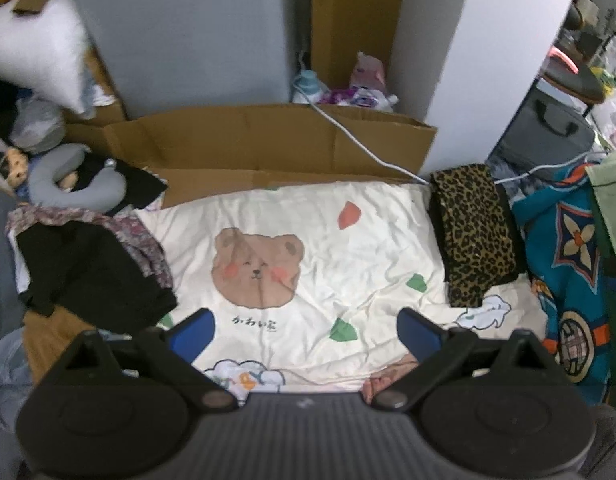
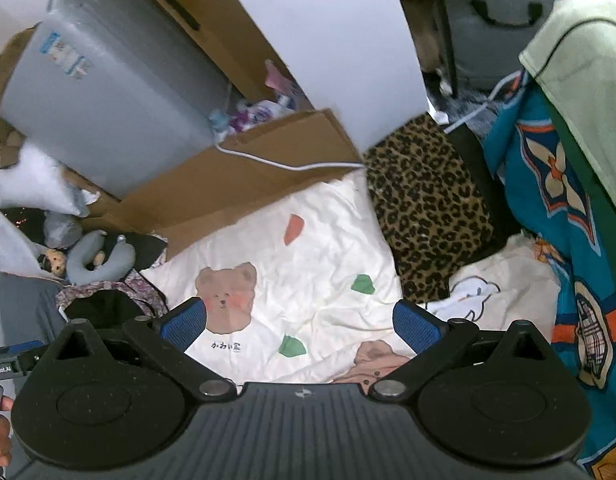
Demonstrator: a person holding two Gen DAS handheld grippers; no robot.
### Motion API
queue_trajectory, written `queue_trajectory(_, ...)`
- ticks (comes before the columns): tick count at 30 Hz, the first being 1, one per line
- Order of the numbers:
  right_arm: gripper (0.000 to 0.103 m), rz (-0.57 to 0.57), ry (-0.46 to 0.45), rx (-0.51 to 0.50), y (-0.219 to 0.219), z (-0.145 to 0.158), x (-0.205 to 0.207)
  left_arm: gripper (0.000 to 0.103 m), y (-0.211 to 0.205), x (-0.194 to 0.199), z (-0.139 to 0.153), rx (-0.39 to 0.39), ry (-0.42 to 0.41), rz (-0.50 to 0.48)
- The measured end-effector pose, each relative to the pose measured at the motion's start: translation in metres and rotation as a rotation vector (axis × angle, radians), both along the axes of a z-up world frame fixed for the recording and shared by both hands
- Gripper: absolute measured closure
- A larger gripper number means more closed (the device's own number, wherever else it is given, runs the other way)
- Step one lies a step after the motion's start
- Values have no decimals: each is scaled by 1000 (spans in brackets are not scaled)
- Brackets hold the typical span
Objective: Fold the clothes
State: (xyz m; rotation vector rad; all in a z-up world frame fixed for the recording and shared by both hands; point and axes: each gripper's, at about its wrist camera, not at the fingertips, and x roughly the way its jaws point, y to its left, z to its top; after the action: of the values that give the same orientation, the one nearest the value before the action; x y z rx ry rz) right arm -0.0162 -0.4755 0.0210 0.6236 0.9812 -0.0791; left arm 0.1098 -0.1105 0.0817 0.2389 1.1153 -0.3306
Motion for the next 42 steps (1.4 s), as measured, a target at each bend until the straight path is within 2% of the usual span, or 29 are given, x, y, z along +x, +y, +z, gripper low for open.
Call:
queue_trajectory(10, 1, 55, -59, -38, 33, 12, -28, 4, 65, -31, 12, -35, -25, 114)
queue_trajectory(17, 1, 39, -74, -51, 45, 10, -45, 4, 89, -44, 14, -49, -58, 154)
queue_trajectory(23, 1, 37, -88, -116, 59, 8, -53, 4, 97, -62, 2, -58, -95, 165)
queue_trajectory(28, 1, 66, -140, -110, 72, 7, -63, 4, 94, -81, -12, -82, -107, 169)
queue_trajectory(33, 1, 66, -148, -116, 83, 2, -69, 2, 84, -95, -20, -39, -161, 127)
queue_trajectory(42, 1, 54, -157, -136, 102, -19, -77, 1, 93, -103, -47, -52, -142, 170)
